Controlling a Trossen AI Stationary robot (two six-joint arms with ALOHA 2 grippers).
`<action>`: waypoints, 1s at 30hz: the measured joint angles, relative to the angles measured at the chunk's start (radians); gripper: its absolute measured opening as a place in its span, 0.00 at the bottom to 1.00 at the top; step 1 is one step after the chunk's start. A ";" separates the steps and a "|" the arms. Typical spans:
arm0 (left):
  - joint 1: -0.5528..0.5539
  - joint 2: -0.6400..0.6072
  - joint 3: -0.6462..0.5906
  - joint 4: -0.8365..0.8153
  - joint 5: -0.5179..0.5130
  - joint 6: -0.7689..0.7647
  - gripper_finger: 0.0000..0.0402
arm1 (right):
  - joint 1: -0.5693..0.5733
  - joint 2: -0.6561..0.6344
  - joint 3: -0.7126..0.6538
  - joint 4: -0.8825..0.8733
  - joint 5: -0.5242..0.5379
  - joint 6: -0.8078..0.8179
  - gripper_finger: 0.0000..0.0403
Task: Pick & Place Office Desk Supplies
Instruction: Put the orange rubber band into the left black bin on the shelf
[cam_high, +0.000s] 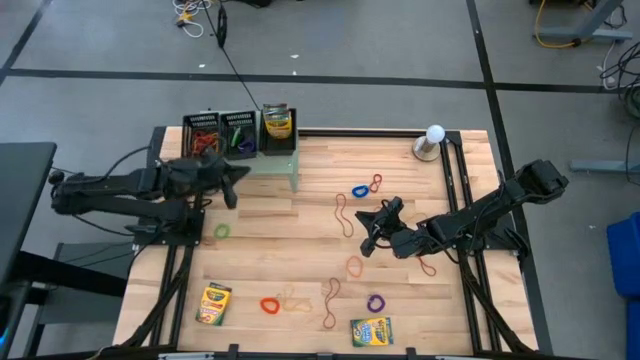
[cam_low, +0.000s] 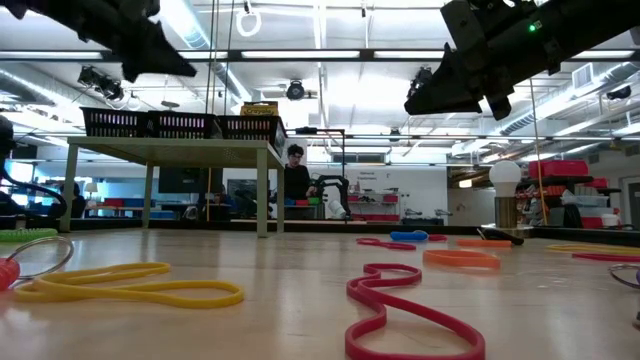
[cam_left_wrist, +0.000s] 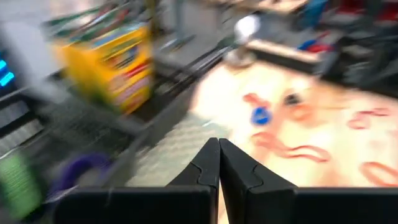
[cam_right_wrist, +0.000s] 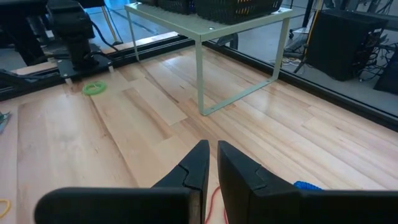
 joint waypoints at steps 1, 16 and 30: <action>-0.031 0.006 -0.020 0.049 0.002 0.009 0.02 | 0.000 0.000 0.000 0.000 0.001 0.000 0.10; -0.280 0.307 -0.379 0.981 -0.003 0.069 0.03 | 0.004 -0.013 0.000 -0.067 -0.081 0.084 0.10; -0.363 0.767 -0.398 1.506 -0.001 0.109 0.03 | 0.022 -0.113 0.136 -0.893 -0.275 0.663 0.02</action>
